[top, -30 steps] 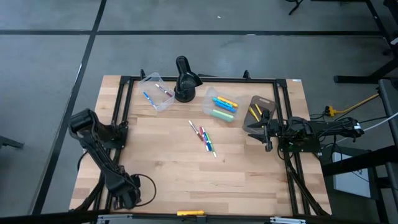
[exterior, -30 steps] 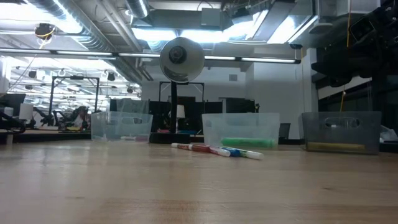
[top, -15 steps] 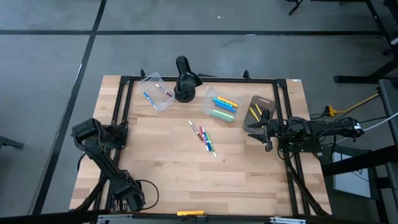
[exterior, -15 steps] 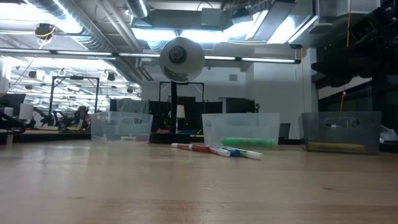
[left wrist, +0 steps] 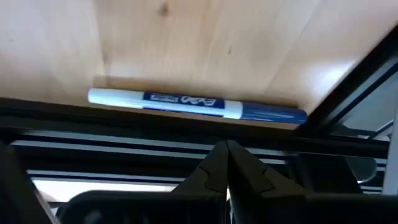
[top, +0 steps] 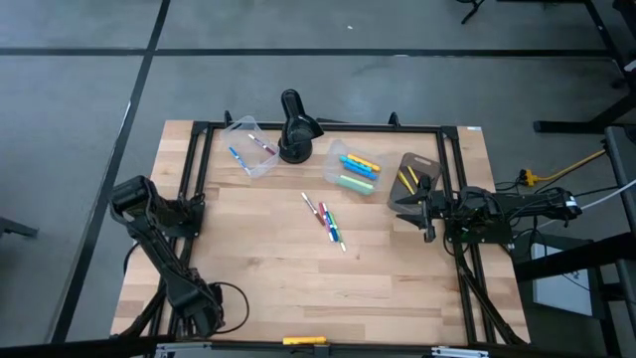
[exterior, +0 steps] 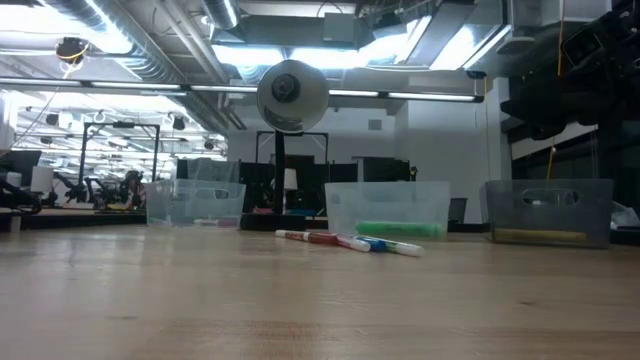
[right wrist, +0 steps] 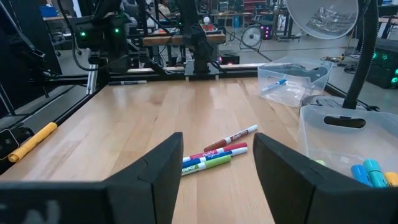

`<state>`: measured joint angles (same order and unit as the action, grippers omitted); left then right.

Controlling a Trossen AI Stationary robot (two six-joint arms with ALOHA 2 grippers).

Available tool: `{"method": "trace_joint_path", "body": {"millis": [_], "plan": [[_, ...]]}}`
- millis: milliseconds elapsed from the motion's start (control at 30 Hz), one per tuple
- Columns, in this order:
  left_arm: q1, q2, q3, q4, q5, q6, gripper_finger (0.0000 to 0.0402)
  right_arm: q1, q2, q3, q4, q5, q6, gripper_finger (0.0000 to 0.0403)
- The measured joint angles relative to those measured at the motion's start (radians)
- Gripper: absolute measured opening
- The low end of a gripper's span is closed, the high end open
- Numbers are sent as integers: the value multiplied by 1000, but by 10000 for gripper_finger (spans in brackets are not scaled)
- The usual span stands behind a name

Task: Pick & Place Markers
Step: Put the bottom blue marker in the left transparent bin

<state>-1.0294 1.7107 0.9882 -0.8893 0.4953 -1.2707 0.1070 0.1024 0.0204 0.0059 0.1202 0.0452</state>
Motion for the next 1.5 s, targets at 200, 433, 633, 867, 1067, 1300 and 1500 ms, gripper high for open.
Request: {"method": "trace_joint_path", "body": {"millis": [200,433,633,867,1067,1300,1500], "plan": [[2,3,0,-2,-16,0,2,0,0,0,0,0,0,194],[-1,22,0,8,-10,8,2,0,0,0,0,0,0,194],[-2,85,0,53,6,73,2,0,0,0,0,0,0,194],[-13,122,0,56,80,105,2,0,0,0,0,0,0,194],[-16,122,0,89,40,80,1,0,0,0,0,0,0,194],[9,122,0,199,-6,3,1,0,0,0,0,0,0,194],[103,110,3,210,-100,-14,1,0,0,0,0,0,0,194]]}}
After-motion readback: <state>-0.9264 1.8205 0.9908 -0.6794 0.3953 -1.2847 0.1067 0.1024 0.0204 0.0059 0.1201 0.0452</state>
